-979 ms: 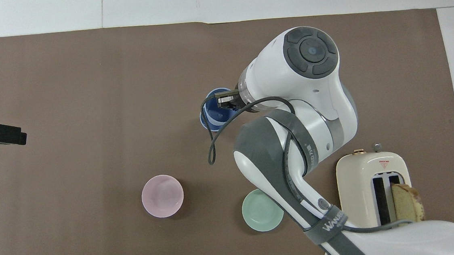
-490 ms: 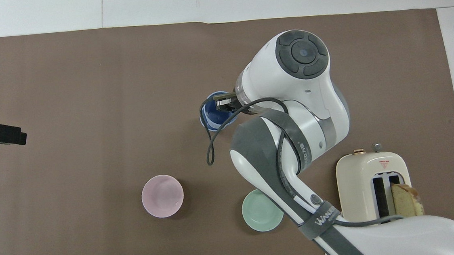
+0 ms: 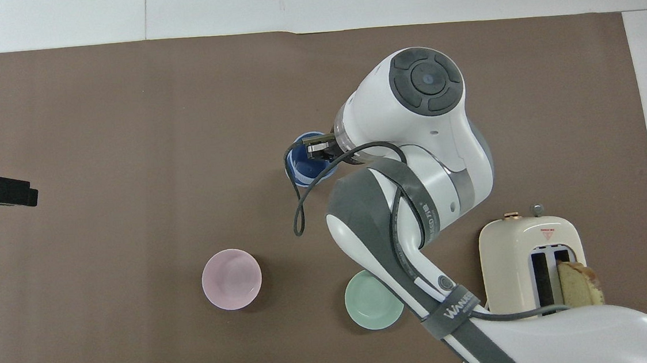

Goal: Stack blue cups with both arms
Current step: 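Lower the held blue cup into the placed cup with the right gripper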

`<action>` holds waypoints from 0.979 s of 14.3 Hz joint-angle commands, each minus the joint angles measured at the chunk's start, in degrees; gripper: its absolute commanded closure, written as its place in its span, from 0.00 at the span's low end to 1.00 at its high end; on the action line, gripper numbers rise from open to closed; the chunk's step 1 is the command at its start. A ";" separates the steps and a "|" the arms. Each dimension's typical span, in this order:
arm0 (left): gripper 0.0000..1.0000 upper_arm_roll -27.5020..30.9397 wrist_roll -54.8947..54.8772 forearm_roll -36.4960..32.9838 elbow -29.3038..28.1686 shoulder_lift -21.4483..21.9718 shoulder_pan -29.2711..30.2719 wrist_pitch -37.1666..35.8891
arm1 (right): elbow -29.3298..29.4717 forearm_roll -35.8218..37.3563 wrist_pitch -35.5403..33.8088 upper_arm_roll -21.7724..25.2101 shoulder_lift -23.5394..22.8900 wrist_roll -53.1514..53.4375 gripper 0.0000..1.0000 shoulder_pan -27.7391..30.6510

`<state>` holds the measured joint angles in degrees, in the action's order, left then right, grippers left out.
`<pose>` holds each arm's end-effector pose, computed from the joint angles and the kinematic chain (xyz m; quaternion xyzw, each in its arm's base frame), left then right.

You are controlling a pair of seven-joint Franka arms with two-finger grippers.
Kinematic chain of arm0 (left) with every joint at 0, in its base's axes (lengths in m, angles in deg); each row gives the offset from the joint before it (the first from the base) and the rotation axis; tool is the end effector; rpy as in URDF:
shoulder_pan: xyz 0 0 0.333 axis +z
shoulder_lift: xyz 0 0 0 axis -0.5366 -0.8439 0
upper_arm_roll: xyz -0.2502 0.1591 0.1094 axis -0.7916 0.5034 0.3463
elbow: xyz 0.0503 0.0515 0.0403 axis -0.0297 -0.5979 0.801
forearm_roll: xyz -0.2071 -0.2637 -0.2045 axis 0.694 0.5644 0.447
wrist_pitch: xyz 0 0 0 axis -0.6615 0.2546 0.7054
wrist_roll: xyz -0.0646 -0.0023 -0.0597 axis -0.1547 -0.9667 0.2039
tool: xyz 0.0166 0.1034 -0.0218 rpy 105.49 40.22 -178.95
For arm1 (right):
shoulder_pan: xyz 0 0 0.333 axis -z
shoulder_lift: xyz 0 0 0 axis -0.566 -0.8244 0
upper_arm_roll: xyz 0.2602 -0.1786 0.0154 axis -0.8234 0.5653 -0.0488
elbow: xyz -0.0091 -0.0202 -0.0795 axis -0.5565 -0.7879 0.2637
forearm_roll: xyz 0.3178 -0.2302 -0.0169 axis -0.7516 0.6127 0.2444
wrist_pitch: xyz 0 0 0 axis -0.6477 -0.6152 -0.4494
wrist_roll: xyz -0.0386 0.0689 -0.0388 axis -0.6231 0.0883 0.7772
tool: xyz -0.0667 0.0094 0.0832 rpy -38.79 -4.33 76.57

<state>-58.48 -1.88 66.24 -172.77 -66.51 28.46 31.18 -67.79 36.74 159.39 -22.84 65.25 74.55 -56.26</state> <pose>0.5302 -0.0391 0.6580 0.9971 -0.0738 0.0098 0.0162 0.6018 0.3309 0.4676 -0.9944 -0.0257 -0.0251 0.0997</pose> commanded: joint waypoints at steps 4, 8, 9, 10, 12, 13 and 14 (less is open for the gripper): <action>0.00 -0.25 -0.15 0.60 0.34 0.38 0.74 -1.04 | -0.41 1.81 4.19 -0.38 -2.57 0.93 1.00 0.08; 0.00 -0.25 -0.15 0.60 0.34 0.38 0.74 -1.04 | -0.59 2.43 5.33 -0.38 -3.71 1.02 1.00 -0.01; 0.00 -0.25 -0.15 0.60 0.34 0.38 0.74 -1.04 | -0.59 2.43 5.60 -0.38 -3.89 1.02 1.00 -0.01; 0.00 -0.25 -0.15 0.60 0.34 0.38 0.74 -1.04 | -0.59 2.43 5.60 -0.38 -4.15 1.02 1.00 -0.01; 0.00 -0.25 -0.15 0.60 0.34 0.38 0.74 -1.04 | -0.59 2.43 5.78 -0.38 -4.42 1.19 1.00 -0.09; 0.00 -0.25 -0.15 0.60 0.34 0.38 0.74 -1.04 | -0.59 2.43 5.78 -0.38 -4.50 1.19 0.99 -0.53; 0.00 -0.25 -0.15 0.60 0.34 0.38 0.74 -1.04 | -0.59 2.43 5.78 -0.38 -4.50 1.11 0.72 -0.71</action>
<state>-58.48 -1.88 66.24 -172.77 -66.51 28.46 31.18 -68.06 38.11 163.97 -22.85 60.86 74.55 -56.70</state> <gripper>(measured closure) 0.000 0.952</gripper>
